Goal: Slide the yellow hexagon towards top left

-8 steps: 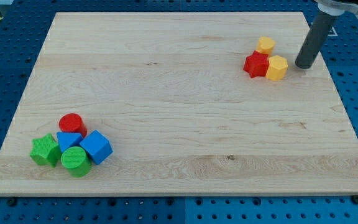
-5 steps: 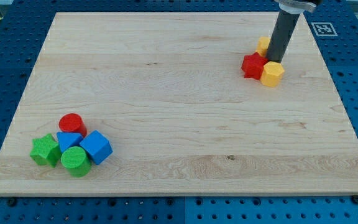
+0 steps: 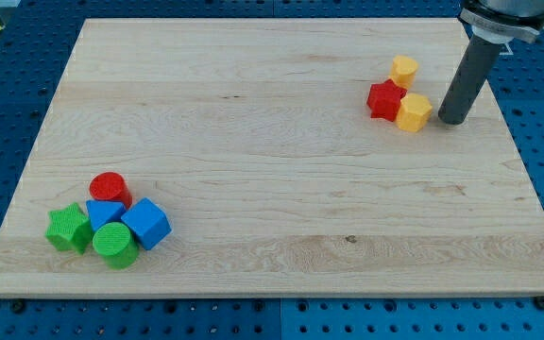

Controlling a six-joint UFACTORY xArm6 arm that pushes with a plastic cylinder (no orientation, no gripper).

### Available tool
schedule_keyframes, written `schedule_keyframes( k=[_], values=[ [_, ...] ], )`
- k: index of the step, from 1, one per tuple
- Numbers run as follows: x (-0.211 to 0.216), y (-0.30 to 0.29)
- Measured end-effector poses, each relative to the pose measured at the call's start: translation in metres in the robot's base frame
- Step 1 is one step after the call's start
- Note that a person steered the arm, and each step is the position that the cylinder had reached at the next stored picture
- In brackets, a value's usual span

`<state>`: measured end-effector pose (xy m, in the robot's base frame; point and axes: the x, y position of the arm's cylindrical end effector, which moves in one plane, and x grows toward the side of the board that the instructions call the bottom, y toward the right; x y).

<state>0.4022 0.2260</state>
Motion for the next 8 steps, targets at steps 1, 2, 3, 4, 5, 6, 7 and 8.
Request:
schedule_keyframes(
  k=[1,2,3,4,5,6,7,8],
  values=[
    [0.000,-0.011],
    [0.000,-0.035],
    [0.000,-0.063],
    [0.013,-0.084],
    [0.048,-0.101],
    [0.055,-0.123],
    [0.051,-0.129],
    [0.036,-0.127]
  ],
)
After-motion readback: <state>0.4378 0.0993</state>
